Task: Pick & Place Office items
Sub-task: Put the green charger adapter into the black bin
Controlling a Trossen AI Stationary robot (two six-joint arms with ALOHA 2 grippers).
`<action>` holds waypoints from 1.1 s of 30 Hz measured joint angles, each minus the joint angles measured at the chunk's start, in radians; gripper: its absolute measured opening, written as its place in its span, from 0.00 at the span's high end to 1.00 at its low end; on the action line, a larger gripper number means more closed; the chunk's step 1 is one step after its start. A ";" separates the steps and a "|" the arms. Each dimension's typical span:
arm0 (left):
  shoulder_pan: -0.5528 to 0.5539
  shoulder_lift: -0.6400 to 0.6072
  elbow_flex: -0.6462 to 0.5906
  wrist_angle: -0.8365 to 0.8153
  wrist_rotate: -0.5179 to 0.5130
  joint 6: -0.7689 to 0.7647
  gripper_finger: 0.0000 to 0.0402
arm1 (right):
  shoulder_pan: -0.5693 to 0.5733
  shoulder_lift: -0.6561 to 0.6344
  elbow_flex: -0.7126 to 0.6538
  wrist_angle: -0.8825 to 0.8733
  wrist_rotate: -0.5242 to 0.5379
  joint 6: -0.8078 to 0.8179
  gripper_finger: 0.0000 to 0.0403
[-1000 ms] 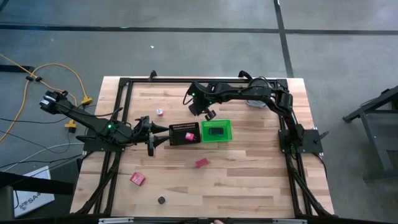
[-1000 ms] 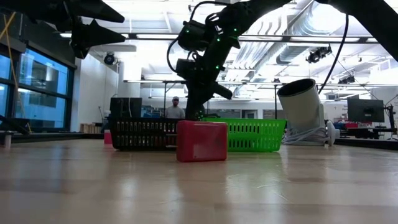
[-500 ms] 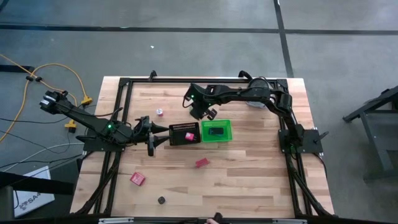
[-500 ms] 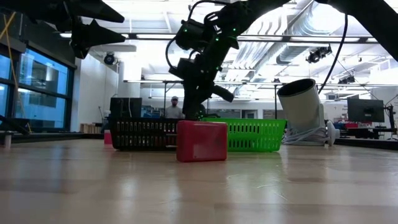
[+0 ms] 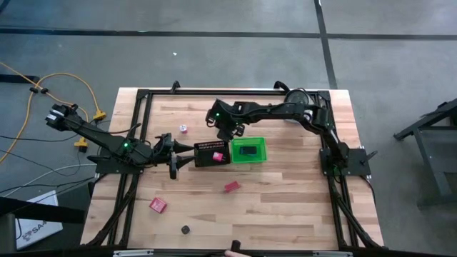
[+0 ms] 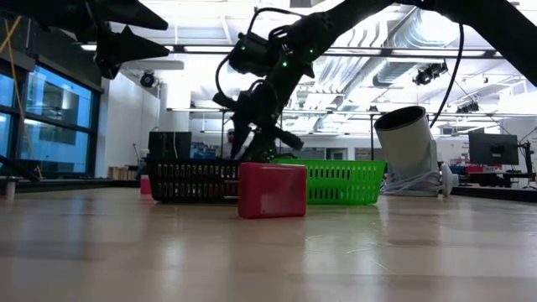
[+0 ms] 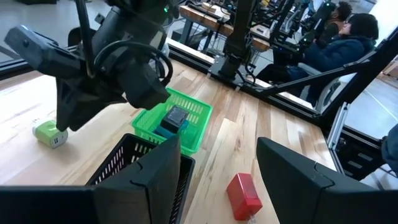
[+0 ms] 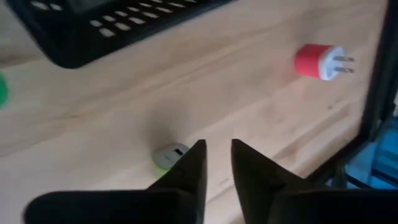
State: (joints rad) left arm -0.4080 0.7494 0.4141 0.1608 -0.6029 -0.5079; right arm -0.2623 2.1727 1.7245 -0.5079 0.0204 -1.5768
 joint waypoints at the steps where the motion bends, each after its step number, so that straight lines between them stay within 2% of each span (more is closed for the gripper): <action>1: 0.000 0.000 0.000 0.000 0.000 0.000 0.49 | -0.002 0.000 0.000 0.005 0.004 0.000 0.81; 6: 0.000 0.000 0.000 0.003 0.000 0.000 0.49 | -0.008 0.003 0.000 0.017 0.006 -0.018 0.69; 11: 0.000 0.000 0.000 0.004 0.000 0.000 0.49 | -0.020 0.003 0.000 0.011 -0.001 -0.013 0.63; 15: 0.000 0.000 0.000 0.005 0.000 0.000 0.49 | -0.028 0.003 0.000 -0.003 -0.003 0.038 0.63; 20: 0.000 0.000 0.000 0.005 0.000 0.000 0.49 | -0.043 0.004 0.025 -0.050 -0.001 0.029 0.64; 33: 0.000 0.000 0.000 0.005 0.000 0.000 0.49 | -0.079 0.016 0.066 -0.162 -0.109 0.037 0.64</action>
State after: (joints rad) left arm -0.4080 0.7498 0.4141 0.1654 -0.6026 -0.5079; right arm -0.3412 2.1887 1.7902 -0.6704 -0.0888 -1.5396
